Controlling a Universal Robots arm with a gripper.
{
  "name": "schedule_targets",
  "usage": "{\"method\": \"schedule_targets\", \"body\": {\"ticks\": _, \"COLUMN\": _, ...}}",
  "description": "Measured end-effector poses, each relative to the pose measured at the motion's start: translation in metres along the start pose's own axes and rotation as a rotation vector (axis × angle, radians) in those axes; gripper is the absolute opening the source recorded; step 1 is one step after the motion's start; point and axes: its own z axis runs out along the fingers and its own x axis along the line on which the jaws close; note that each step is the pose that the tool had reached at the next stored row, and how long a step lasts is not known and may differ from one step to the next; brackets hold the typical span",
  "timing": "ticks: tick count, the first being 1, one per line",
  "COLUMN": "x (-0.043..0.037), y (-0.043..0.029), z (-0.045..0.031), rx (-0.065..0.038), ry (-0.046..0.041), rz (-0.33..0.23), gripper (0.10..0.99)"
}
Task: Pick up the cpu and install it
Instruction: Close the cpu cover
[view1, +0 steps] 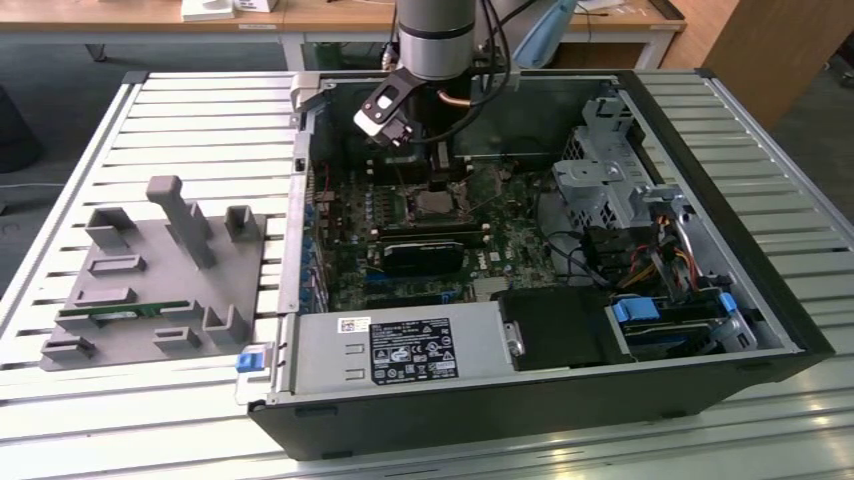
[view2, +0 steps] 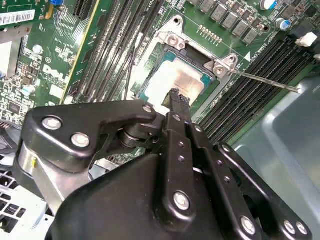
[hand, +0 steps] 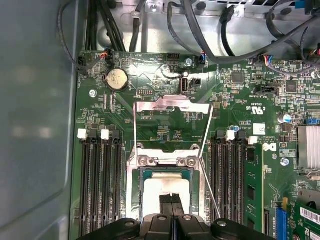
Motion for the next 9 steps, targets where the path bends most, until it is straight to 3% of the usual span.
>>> {"method": "schedule_targets", "body": {"ticks": 9, "x": -0.0001, "y": 0.0003, "z": -0.0043, "rx": 0.0, "ry": 0.0, "rz": 0.0, "gripper": 0.106}}
